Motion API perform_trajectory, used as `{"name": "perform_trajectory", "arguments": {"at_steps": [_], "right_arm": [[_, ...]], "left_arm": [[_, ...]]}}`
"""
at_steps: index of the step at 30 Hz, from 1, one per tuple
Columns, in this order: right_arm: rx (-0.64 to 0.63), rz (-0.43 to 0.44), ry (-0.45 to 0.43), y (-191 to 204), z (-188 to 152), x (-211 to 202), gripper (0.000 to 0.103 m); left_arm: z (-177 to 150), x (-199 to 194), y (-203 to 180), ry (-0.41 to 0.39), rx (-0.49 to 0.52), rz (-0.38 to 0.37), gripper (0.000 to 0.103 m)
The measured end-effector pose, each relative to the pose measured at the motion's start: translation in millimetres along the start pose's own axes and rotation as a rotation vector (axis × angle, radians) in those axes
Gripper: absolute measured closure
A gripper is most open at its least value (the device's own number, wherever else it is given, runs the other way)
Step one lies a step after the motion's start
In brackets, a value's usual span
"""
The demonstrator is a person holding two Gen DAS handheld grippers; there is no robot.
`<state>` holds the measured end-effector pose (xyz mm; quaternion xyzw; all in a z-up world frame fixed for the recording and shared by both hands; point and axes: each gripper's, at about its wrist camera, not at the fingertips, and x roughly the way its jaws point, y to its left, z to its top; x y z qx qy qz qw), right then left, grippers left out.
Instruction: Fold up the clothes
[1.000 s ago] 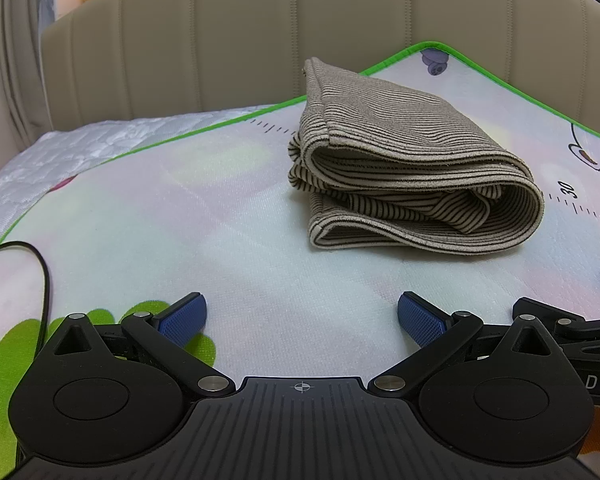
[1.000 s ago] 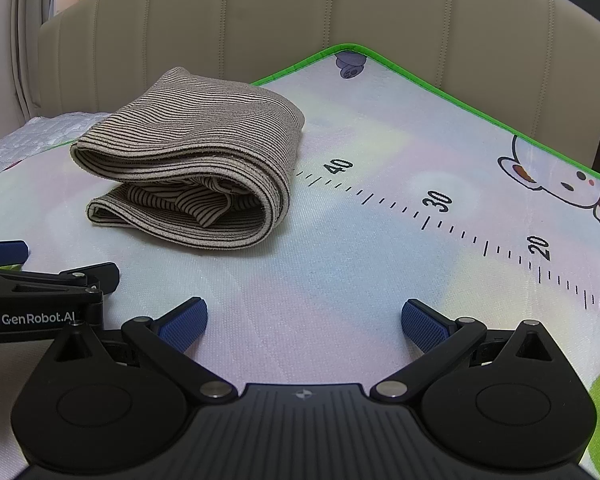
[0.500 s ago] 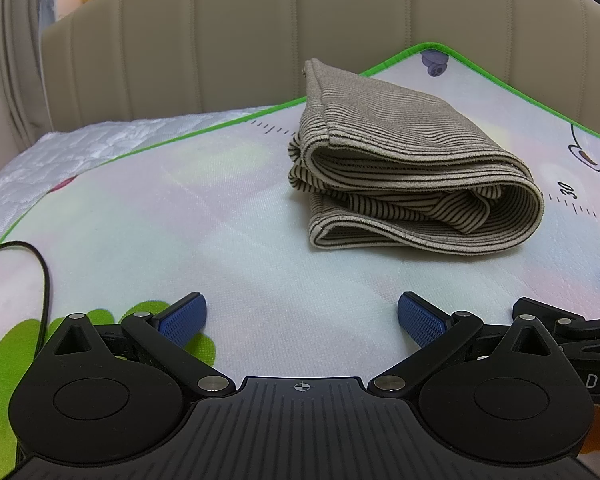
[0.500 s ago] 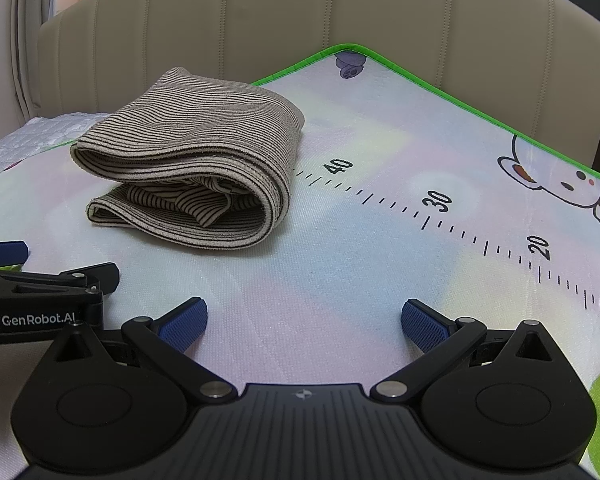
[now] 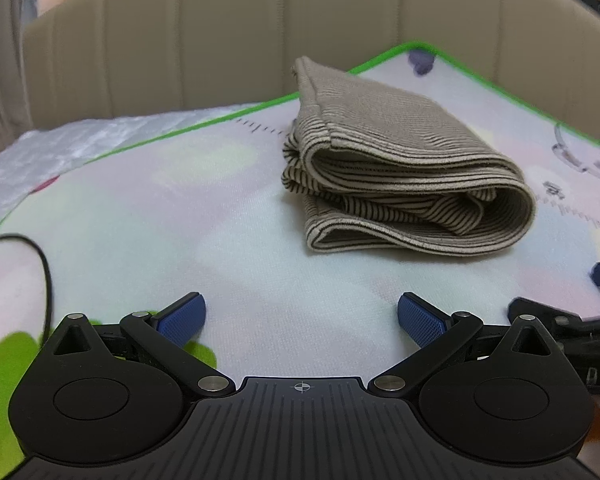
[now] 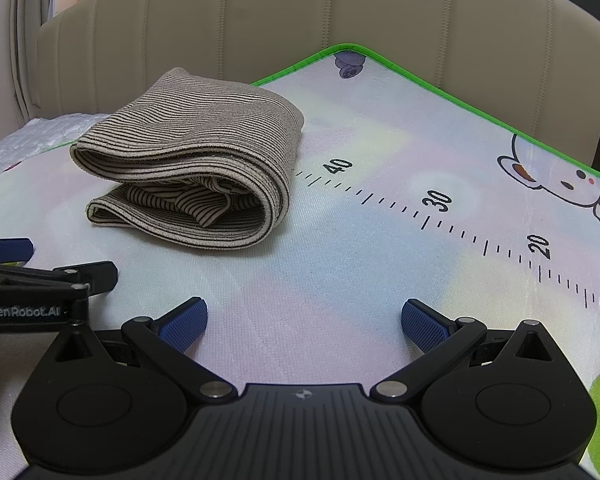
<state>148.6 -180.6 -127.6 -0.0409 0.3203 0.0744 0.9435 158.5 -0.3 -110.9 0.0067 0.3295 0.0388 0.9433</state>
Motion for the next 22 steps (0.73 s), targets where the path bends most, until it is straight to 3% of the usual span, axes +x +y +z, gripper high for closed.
{"name": "perform_trajectory", "arguments": {"at_steps": [5,12,19,22], "right_arm": [[-0.003,-0.003,-0.003,1,-1,0,0.0],[0.004,0.004,-0.001,-1,0,2,0.0],[-0.011,0.009,0.011,-1,1,3,0.0],[-0.037,0.057,0.022,-13,3,0,0.0]], "left_arm": [[-2,1,-6,0.004,-0.05,0.034,0.0],[5,-5,-4,0.117,-0.091,0.051,0.0],[-1,-16,2,0.102,-0.129,0.085,0.0],[0,-17,5,0.117,-0.108,0.127,0.0]]}}
